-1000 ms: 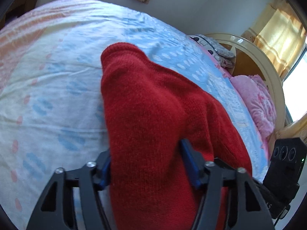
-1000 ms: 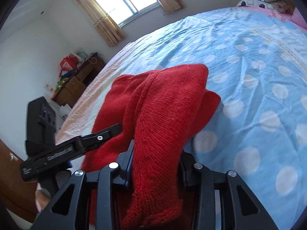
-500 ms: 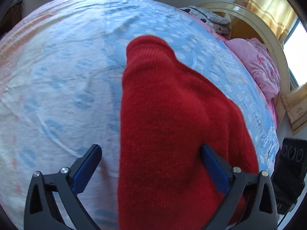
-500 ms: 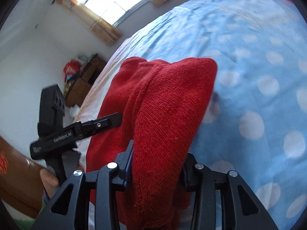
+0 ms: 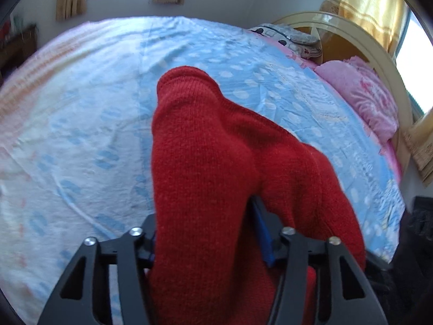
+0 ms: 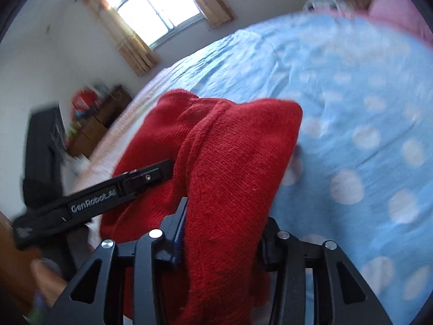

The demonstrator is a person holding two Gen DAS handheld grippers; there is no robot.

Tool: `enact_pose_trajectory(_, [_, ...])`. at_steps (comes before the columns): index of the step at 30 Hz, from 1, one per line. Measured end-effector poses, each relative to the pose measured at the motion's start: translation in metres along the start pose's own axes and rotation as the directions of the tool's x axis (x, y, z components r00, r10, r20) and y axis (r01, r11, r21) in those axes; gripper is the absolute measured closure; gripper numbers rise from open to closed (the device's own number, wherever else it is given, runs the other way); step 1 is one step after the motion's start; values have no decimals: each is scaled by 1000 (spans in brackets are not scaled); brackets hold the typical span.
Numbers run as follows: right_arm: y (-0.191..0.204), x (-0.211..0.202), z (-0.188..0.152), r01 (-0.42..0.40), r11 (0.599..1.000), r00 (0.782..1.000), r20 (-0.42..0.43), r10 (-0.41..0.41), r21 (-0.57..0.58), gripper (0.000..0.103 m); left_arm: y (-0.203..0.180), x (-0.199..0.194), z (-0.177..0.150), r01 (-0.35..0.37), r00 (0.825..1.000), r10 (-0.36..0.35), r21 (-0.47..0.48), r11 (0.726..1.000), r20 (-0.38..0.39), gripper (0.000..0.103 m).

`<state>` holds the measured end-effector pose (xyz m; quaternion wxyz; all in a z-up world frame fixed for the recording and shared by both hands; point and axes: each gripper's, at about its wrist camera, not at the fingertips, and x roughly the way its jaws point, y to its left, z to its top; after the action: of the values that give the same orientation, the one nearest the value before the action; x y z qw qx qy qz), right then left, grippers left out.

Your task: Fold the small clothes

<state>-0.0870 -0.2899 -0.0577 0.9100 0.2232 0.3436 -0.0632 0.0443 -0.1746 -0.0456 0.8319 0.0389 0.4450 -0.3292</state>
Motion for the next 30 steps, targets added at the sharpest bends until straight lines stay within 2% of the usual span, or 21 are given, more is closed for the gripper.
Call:
enact_pose_trajectory(1, [8, -4, -1, 29, 999, 1000, 9, -29, -36, 62, -2, -3, -1, -11, 1000, 11, 9, 1000, 6, 58])
enact_pose_trajectory(4, [23, -18, -5, 69, 993, 997, 33, -66, -91, 63, -4, -14, -5, -26, 1000, 26, 13, 1000, 9, 63])
enact_pose_trajectory(8, [25, -31, -10, 58, 994, 998, 38, -55, -89, 63, -3, -25, -17, -23, 1000, 23, -22, 999, 0, 63])
enact_pose_trajectory(15, [45, -43, -24, 58, 991, 998, 42, -53, -120, 63, -8, -46, -35, -90, 995, 90, -7, 996, 35, 64])
enact_pose_trajectory(20, [63, -47, -31, 43, 989, 998, 43, -37, -143, 63, 8, -58, -44, -85, 996, 86, -58, 995, 30, 64])
enact_pose_trajectory(30, [109, -45, -36, -11, 977, 999, 45, 21, -211, 63, 37, -89, -54, -136, 986, 146, -124, 983, 78, 64])
